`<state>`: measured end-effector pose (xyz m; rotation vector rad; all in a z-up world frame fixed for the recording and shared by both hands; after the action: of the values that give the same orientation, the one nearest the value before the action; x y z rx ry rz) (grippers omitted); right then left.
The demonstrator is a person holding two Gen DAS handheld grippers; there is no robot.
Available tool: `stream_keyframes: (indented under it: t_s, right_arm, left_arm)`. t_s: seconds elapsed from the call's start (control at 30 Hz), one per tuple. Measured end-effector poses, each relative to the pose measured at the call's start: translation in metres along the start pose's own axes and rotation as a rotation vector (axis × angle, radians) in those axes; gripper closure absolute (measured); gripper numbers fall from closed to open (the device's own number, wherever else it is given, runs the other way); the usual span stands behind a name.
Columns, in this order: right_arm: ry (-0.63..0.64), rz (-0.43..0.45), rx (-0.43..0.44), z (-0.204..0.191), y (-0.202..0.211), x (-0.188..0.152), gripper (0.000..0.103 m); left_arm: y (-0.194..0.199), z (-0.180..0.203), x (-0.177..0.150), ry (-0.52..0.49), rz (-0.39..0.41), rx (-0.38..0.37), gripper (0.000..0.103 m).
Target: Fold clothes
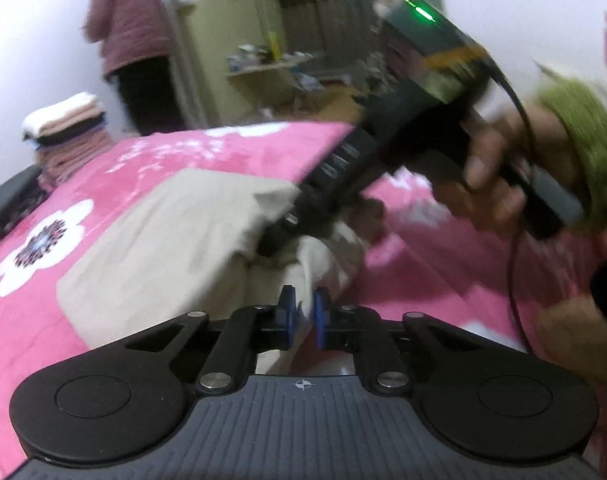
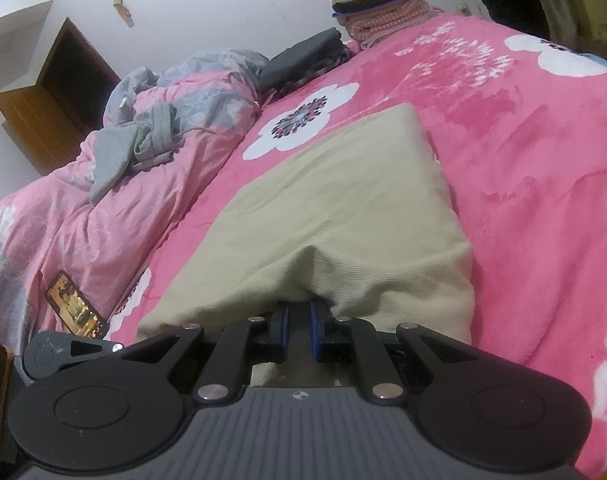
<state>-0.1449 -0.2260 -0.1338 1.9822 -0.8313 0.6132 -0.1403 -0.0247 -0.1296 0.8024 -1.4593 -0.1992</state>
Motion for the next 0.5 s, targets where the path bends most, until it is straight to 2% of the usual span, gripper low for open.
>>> stream_keyframes:
  t_s: [0.2, 0.3, 0.5]
  right_arm:
    - [-0.021, 0.005, 0.019, 0.003, 0.002, 0.000, 0.092]
    - [-0.024, 0.011, 0.019, 0.002, 0.005, 0.002, 0.092]
    - [0.024, 0.084, 0.019, -0.008, 0.033, 0.005, 0.090]
  left_arm:
    - [-0.009, -0.008, 0.008, 0.041, 0.001, 0.040, 0.100]
    - [-0.012, -0.010, 0.012, 0.054, -0.006, 0.084, 0.100]
    - [-0.021, -0.013, 0.015, 0.095, -0.051, 0.150, 0.099]
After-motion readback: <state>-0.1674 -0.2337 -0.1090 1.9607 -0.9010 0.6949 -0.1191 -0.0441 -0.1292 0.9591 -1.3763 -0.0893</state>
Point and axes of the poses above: each gripper's, at about its wrist camera, not at the fingertips, and y roughly against the way its jaws point, z to its right, x to its top, the point moved 3 cm from there along -y, roughly the way its jaws point, and after that the axes turned 7 degrees about y, right-handed, at the moved point
